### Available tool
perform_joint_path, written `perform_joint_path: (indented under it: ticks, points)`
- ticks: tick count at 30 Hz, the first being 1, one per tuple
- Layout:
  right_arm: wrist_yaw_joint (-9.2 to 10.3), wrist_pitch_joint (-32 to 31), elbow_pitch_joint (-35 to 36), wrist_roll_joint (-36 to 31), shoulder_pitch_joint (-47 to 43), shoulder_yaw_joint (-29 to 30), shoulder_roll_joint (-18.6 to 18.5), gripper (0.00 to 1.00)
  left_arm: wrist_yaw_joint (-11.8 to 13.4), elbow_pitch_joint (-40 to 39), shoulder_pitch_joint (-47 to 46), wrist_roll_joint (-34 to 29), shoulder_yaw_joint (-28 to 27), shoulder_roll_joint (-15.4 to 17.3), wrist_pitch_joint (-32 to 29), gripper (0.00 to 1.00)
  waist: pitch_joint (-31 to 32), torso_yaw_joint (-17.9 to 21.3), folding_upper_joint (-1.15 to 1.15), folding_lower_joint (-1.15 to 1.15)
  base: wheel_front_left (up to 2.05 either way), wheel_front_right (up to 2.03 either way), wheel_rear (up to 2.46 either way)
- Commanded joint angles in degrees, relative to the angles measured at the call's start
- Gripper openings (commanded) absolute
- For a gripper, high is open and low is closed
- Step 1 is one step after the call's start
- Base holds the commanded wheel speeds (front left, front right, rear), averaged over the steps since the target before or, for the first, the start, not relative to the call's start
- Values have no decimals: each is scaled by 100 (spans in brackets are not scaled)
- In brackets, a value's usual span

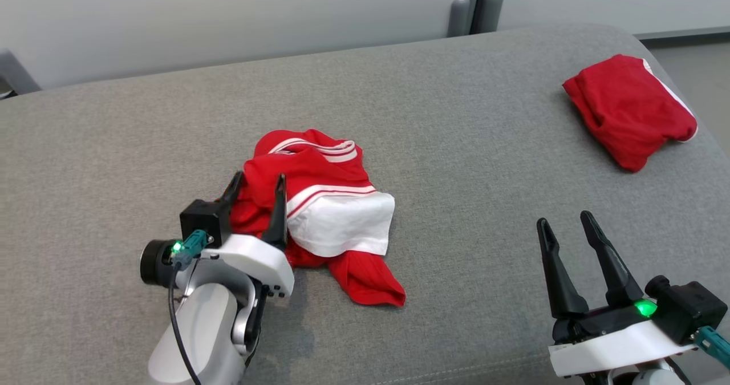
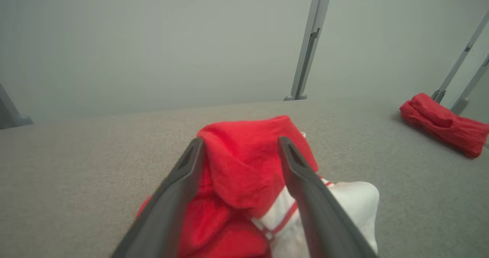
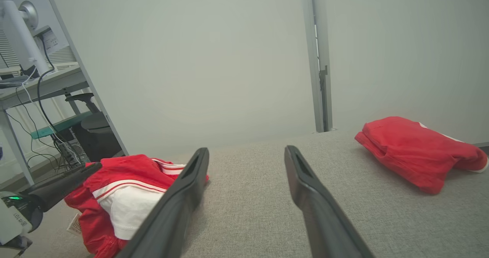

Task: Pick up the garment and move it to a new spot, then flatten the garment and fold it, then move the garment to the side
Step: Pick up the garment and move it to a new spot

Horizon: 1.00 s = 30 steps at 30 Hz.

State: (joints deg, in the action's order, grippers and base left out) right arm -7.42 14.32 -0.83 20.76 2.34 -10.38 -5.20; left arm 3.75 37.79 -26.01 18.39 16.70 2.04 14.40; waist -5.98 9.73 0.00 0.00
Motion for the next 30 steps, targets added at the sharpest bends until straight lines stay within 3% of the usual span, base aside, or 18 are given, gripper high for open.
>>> perform_joint_path:
  ticks: [1, 13, 20, 30]
  points:
    - [-7, 68, 130, -24, 76, -93, -41, 100, 76, -292, -51, 64, -179, 85, 58, 100, 65, -72, 0, 0, 0, 0, 0]
    - [-7, 68, 225, -151, -151, 172, 18, 100, 444, -2725, 1511, -345, -793, 110, 59, 100, 375, -672, 0, 0, 0, 0, 0]
    - [-7, 68, 336, -252, -412, 435, 47, 100, 299, -3782, 2295, -595, -1004, 99, 60, 100, 574, -999, 0, 0, 0, 0, 0]
    - [-7, 68, 514, -329, -642, 771, 68, 100, 218, -4342, 2897, -1362, -1279, 119, 60, 100, 640, -1192, 0, 0, 0, 0, 0]
